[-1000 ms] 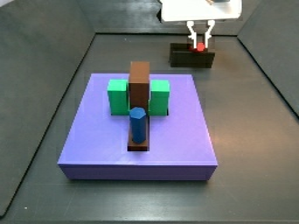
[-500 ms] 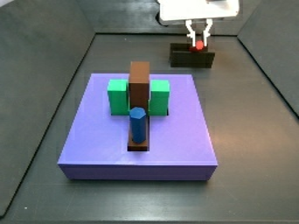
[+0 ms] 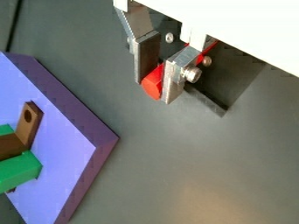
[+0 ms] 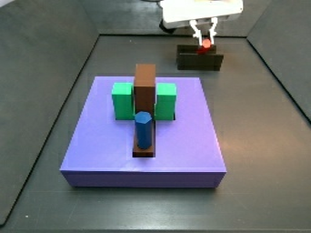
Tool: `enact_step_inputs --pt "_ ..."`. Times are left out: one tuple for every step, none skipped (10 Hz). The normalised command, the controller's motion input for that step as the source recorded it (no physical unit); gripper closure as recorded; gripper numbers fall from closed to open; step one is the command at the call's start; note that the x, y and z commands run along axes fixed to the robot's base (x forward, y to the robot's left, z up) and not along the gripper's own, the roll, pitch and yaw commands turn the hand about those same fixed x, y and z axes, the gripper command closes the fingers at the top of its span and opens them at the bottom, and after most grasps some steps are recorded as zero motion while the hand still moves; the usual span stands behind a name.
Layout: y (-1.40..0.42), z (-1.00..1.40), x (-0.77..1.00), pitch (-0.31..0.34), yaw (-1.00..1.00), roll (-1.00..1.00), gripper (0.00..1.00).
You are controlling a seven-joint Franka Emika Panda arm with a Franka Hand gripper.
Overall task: Pick up the red object. Move up. Place the red object on the fixture. Regrasp the red object. Move to above the board. Insert the red object.
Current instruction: Place the red object on the fixture.
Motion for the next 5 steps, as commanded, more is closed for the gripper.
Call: enact_step_inputs --pt "0.02 -0.11 0.0 -0.057 -0.05 -0.08 1.0" --pt "0.08 -0.06 0.0 0.0 -0.07 0.0 1.0" --pt "0.06 -0.03 0.0 0.0 -0.03 0.0 1.0" --pt "0.0 0.0 0.0 0.0 0.0 0.0 1.0" --pt "0.0 0.0 0.0 0.0 0.0 0.0 0.0"
